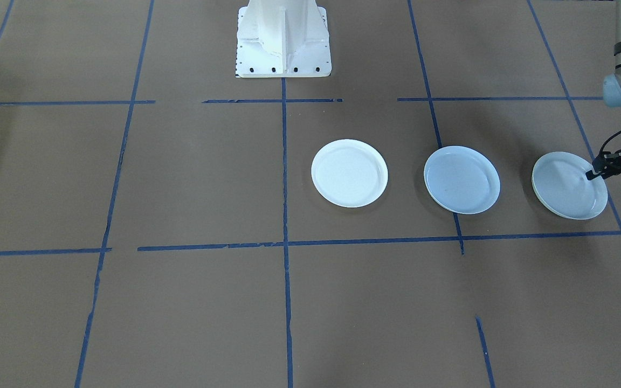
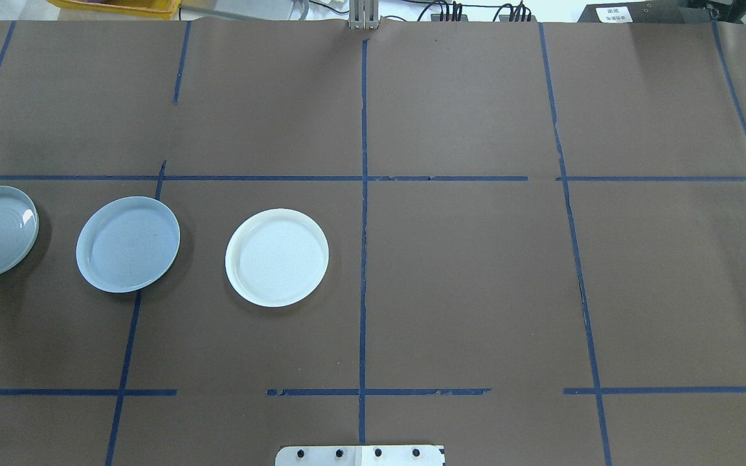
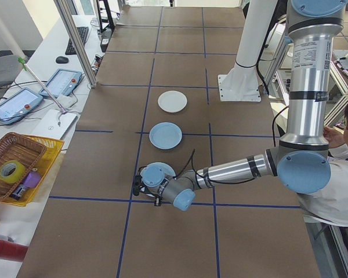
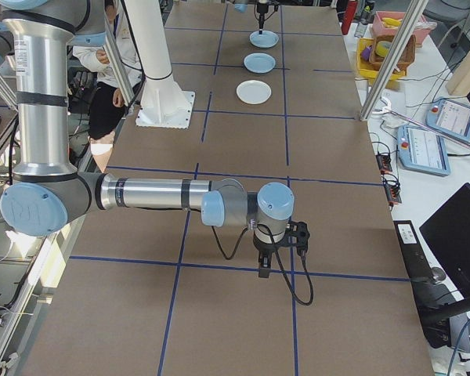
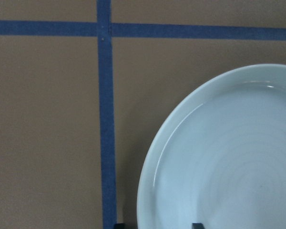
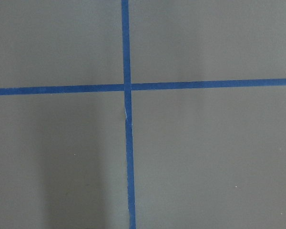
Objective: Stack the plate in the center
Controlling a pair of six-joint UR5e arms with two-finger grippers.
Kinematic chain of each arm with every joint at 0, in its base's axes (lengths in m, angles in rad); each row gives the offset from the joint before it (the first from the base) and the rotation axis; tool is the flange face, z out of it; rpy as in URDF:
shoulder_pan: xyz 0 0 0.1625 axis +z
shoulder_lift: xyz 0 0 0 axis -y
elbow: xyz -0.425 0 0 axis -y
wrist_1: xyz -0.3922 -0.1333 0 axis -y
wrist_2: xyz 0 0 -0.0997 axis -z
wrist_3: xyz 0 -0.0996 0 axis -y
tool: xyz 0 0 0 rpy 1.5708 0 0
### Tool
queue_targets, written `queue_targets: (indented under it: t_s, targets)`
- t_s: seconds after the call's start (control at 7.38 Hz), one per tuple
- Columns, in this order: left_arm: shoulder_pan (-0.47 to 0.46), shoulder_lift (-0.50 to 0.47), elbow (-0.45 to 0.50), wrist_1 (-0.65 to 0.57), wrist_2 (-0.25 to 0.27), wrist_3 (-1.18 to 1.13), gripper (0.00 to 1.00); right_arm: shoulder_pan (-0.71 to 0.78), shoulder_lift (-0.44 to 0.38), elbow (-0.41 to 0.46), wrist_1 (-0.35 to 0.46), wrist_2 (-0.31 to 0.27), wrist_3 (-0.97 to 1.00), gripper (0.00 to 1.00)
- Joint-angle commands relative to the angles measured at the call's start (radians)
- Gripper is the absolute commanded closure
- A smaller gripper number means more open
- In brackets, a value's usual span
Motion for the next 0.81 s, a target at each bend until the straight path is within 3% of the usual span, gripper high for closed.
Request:
queue_targets:
  t_s: [0.0, 0.27, 0.54, 0.68]
  targets:
    - [0.0, 0.001, 0.0, 0.002, -0.028, 0.0, 1.0, 0.0, 0.0, 0.0, 0.0, 0.001, 0.001, 0.0]
    - [-0.03, 0.004, -0.016, 0.001, -0.264, 0.003, 1.0, 0.0, 0.0, 0.0, 0.0, 0.001, 0.001, 0.0]
    - [-0.081, 0.001, -0.133, 0.004, -0.26, -0.142, 1.0, 0.0, 0.0, 0.0, 0.0, 0.001, 0.001, 0.0]
    - [-0.077, 0.002, -0.196, 0.004, -0.198, -0.254, 1.0, 0.0, 0.0, 0.0, 0.0, 0.0, 0.001, 0.0]
